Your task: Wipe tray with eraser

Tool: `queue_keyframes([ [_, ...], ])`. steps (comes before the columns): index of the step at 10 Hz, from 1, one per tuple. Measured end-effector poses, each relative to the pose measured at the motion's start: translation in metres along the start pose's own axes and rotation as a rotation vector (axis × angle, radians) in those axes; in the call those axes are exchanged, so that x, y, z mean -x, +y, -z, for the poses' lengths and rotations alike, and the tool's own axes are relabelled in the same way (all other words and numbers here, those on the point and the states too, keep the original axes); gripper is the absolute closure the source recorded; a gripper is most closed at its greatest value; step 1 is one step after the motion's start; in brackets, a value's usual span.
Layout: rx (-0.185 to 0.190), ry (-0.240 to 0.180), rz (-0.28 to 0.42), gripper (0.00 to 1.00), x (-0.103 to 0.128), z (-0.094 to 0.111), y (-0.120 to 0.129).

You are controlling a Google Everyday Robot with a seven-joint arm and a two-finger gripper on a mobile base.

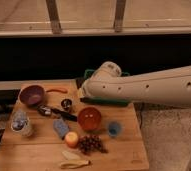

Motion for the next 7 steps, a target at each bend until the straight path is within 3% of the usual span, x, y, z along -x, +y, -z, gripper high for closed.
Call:
queue_keyframes([
  [2, -0.004, 0.029, -0.017, 1.0, -0.004, -0.003, -0.004],
  [4, -0.023, 0.091, -0.049, 1.0, -0.008, -0.009, -0.037],
  [7, -0.059, 0.15, -0.091, 1.0, -0.004, -0.011, -0.078],
])
